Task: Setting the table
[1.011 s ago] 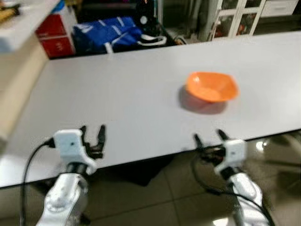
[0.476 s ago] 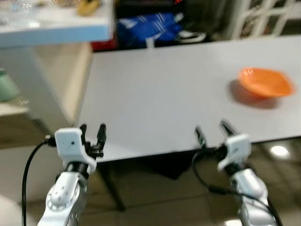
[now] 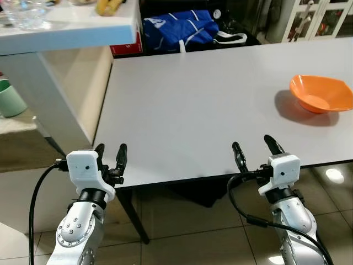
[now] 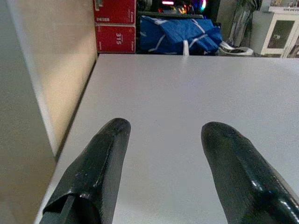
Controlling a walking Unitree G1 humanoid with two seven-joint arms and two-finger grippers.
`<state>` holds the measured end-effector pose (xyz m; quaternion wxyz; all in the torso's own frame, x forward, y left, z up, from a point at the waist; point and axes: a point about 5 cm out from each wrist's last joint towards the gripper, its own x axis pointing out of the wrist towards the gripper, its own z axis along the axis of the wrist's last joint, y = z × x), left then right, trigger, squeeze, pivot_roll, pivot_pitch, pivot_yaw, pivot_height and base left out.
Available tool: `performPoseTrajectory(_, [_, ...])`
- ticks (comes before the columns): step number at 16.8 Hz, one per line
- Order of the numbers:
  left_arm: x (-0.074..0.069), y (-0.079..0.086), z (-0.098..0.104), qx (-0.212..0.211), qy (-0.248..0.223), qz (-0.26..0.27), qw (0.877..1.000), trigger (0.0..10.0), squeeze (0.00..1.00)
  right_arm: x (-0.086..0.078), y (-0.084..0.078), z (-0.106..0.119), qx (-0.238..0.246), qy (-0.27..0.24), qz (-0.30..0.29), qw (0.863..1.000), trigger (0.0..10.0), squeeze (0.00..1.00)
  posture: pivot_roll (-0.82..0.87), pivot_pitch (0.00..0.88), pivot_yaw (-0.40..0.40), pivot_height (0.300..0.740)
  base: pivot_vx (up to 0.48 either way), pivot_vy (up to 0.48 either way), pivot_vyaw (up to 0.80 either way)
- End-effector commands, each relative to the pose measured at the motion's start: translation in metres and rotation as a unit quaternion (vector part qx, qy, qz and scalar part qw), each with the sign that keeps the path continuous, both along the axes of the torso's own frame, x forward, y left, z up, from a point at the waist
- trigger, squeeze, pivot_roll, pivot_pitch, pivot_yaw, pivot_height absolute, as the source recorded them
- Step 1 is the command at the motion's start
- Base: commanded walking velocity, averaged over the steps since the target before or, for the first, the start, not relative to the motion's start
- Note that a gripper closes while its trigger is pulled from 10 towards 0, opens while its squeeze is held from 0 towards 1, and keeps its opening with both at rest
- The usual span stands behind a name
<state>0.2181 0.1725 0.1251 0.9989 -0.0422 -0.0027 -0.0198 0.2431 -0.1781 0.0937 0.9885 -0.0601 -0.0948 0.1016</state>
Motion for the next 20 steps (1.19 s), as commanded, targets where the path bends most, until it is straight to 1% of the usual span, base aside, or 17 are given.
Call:
performPoseTrajectory(1, [0.000, 0.003, -0.002, 0.011, 0.003, 0.002, 1.000, 10.0, 0.00, 0.001, 0.001, -0.001, 0.003, 0.007, -0.002, 1.000, 10.0, 0.00, -0.11, 0.000, 0.085, 0.740, 0.000, 0.000, 0.78])
performPoseTrajectory(6, [0.000, 0.007, -0.009, 0.011, 0.009, 0.002, 1.000, 10.0, 0.00, 0.001, 0.002, -0.011, -0.002, 0.031, 0.008, 0.999, 10.0, 0.00, -0.11, 0.000, 0.084, 0.740, 0.000, 0.000, 0.77])
performPoseTrajectory(8, [0.001, 0.007, -0.010, 0.013, 0.010, -0.001, 1.000, 10.0, 0.00, 0.002, 0.000, -0.017, 0.004, 0.041, 0.006, 0.999, 10.0, 0.00, -0.10, 0.000, 0.085, 0.740, 0.000, 0.000, 0.00])
performPoseTrajectory(11, [0.002, 0.007, -0.009, 0.016, 0.013, -0.001, 1.000, 10.0, 0.00, 0.004, 0.001, -0.021, 0.009, 0.048, 0.006, 0.999, 10.0, 0.00, -0.10, 0.000, 0.088, 0.740, 0.000, 0.480, 0.00])
performPoseTrajectory(14, [0.006, 0.009, -0.007, 0.005, 0.022, -0.002, 1.000, 10.0, 0.00, 0.008, 0.003, -0.024, 0.014, 0.051, 0.009, 0.999, 10.0, 0.00, -0.10, 0.000, 0.092, 0.740, 0.000, 0.480, 0.00])
performPoseTrajectory(16, [0.008, 0.009, -0.005, 0.011, 0.021, -0.008, 1.000, 10.0, 0.00, 0.009, 0.003, -0.026, 0.014, 0.053, 0.009, 0.998, 10.0, 0.00, -0.10, 0.000, 0.094, 0.740, 0.000, 0.480, 0.00])
performPoseTrajectory(18, [0.009, 0.009, -0.006, 0.006, 0.024, -0.010, 1.000, 10.0, 0.00, 0.010, 0.002, -0.027, 0.014, 0.053, 0.008, 0.998, 10.0, 0.00, -0.10, 0.000, 0.092, 0.740, 0.000, 0.480, 0.00])
performPoseTrajectory(20, [0.011, 0.010, -0.007, 0.009, 0.028, -0.005, 1.000, 10.0, 0.00, 0.011, 0.002, -0.027, 0.014, 0.054, 0.008, 0.998, 10.0, 0.00, -0.09, 0.000, 0.088, 0.740, 0.000, 0.480, 0.00])
